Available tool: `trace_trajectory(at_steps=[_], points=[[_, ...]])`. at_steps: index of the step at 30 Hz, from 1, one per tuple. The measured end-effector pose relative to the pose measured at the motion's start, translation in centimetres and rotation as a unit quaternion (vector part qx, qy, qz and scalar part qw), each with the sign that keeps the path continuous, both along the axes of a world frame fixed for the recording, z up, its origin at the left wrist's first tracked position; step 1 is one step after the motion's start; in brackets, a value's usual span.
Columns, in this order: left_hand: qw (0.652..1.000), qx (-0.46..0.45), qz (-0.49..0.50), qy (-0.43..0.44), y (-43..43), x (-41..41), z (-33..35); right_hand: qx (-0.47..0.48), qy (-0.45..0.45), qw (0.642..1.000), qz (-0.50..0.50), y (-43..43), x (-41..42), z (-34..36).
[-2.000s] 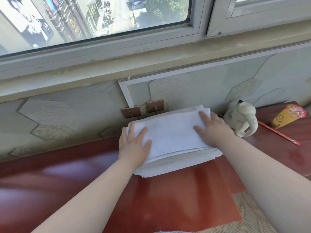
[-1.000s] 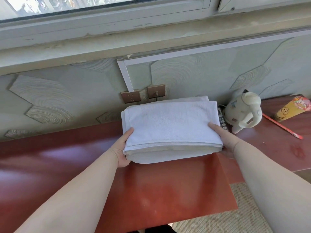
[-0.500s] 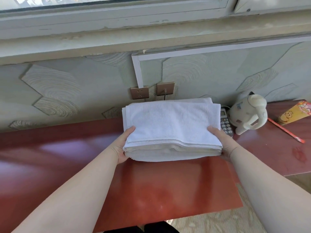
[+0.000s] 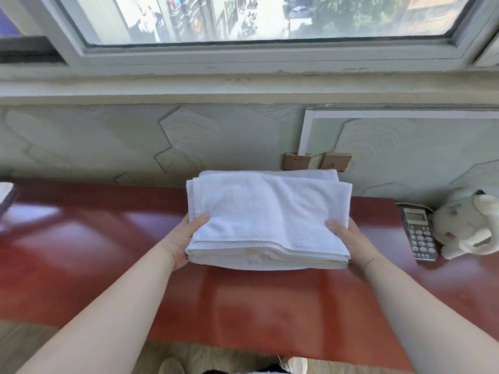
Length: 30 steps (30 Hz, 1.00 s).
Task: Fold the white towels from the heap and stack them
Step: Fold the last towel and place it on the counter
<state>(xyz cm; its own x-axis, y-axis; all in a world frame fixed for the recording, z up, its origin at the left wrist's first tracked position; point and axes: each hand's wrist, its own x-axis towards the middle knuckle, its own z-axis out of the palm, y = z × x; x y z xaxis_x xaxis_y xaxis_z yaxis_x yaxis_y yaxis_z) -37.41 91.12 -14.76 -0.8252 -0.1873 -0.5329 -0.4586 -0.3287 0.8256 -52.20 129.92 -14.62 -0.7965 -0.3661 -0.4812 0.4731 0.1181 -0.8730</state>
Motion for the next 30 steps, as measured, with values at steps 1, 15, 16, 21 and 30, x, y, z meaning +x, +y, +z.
trace_trajectory(at_steps=[1,15,16,21,30], points=[[1.000,-0.005,0.002,0.005,-1.1,0.9,0.8,-0.005,0.001,1.000,0.009,-1.4,0.5,0.5],[0.988,-0.093,0.109,0.051,-21.9,21.7,6.9,-0.066,0.013,0.990,0.127,-28.6,13.7,5.8],[0.987,-0.093,0.124,0.050,-23.8,23.6,6.9,-0.067,0.014,0.988,0.141,-31.1,14.9,6.0],[0.977,-0.081,0.191,0.044,-33.9,33.4,6.7,-0.068,0.015,0.975,0.210,-43.1,20.8,6.7],[0.954,-0.099,0.282,0.031,-47.4,45.2,7.5,-0.083,0.016,0.955,0.285,-61.7,27.8,5.9]])
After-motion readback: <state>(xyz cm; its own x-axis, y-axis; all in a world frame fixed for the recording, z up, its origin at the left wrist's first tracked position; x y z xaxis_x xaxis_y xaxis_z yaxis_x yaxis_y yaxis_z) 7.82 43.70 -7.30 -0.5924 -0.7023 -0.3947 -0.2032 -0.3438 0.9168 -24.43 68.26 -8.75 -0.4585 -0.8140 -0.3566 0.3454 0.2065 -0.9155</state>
